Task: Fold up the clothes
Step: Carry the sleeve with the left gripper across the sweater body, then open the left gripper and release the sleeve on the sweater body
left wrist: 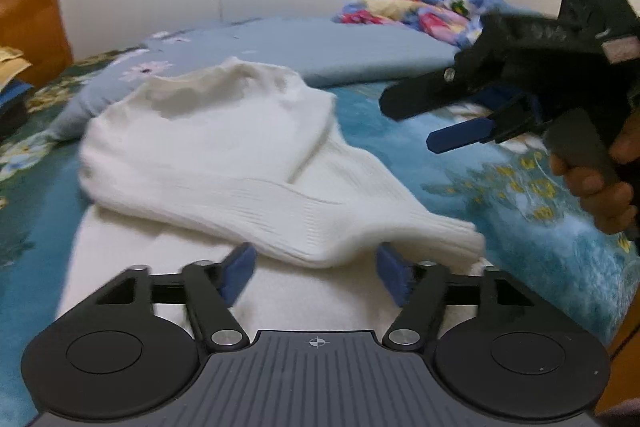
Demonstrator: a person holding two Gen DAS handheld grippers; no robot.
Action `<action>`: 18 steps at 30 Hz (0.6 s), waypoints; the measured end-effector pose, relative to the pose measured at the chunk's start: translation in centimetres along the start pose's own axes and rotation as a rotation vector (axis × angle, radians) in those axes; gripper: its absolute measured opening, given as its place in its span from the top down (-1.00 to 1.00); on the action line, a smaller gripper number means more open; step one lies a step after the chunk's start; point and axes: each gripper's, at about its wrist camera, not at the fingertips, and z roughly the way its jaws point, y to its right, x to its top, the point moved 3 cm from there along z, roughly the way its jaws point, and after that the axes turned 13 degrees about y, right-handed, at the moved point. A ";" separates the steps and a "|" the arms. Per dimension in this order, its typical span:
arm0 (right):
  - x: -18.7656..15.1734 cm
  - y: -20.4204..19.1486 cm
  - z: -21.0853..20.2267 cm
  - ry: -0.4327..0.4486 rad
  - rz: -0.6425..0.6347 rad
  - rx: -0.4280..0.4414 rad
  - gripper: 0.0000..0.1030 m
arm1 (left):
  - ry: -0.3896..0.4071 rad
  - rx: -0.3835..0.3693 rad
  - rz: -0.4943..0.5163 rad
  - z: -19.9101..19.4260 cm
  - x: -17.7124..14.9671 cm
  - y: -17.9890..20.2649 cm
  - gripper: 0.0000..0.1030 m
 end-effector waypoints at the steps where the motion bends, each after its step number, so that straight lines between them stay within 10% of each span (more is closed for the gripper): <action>1: 0.4 -0.6 0.6 -0.005 -0.033 0.008 -0.98 | 0.014 0.020 -0.006 -0.4 0.3 -0.7 -0.56; 8: 4.3 -4.3 5.5 -0.010 -0.232 0.057 -0.98 | 0.072 0.234 -0.008 -1.3 2.3 -7.8 -1.00; 18: 10.3 -8.9 18.6 -0.109 -0.328 0.064 -0.81 | 0.011 0.473 -0.003 3.7 2.8 -17.9 -0.99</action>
